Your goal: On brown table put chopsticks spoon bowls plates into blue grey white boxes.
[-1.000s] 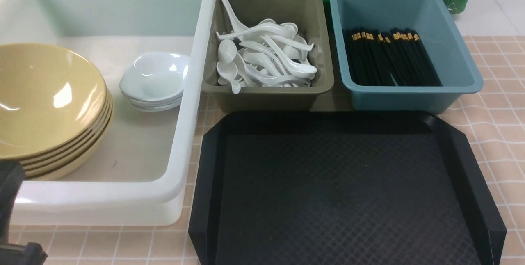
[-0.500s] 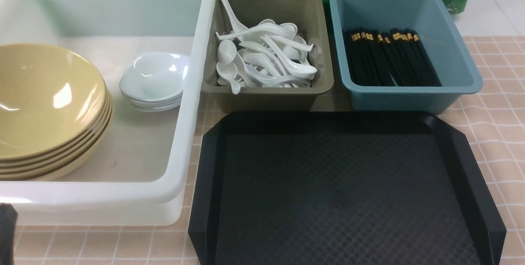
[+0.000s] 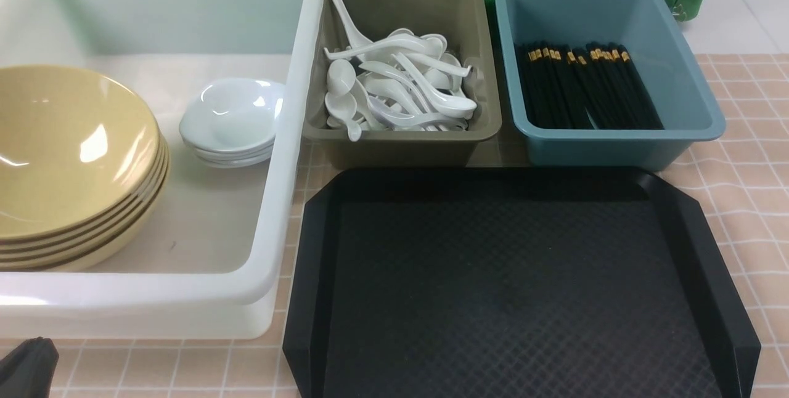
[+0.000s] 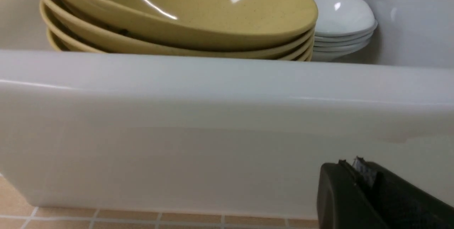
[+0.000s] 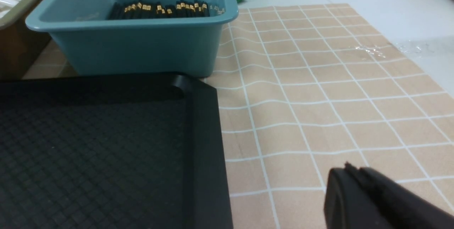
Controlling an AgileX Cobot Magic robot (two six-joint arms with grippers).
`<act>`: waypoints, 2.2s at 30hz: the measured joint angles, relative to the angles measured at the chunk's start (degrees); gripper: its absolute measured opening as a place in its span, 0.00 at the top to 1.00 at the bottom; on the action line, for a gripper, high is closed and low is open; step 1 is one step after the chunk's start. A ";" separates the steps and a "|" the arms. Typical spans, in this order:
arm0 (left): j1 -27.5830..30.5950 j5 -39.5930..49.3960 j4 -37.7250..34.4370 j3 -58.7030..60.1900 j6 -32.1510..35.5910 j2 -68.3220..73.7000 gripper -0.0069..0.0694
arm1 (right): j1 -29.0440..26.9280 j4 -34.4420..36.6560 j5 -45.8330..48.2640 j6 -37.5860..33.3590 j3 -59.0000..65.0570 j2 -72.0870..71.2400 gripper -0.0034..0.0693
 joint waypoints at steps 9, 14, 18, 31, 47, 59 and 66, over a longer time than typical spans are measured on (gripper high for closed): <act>-0.05 0.00 0.00 0.00 0.00 0.00 0.90 | 0.00 0.00 0.00 0.00 0.00 0.00 0.84; -0.06 -0.05 -0.05 0.00 0.00 0.00 0.90 | 0.00 0.00 0.00 0.00 0.00 0.00 0.83; -0.06 -0.15 -0.05 0.00 0.00 0.00 0.90 | 0.00 0.00 0.00 0.00 0.00 0.00 0.83; -0.06 -0.15 0.00 0.00 0.00 0.00 0.90 | 0.00 0.00 0.00 0.00 0.00 0.00 0.81; -0.06 -0.15 0.00 0.00 0.00 0.00 0.90 | 0.00 0.00 0.00 0.00 0.00 0.00 0.79; -3.53 -0.15 0.00 0.00 0.00 0.00 0.90 | 0.00 0.00 0.00 0.00 0.00 0.00 0.78; -3.68 -0.15 0.00 0.00 0.00 0.00 0.90 | 0.00 0.00 0.00 0.00 0.00 0.00 0.77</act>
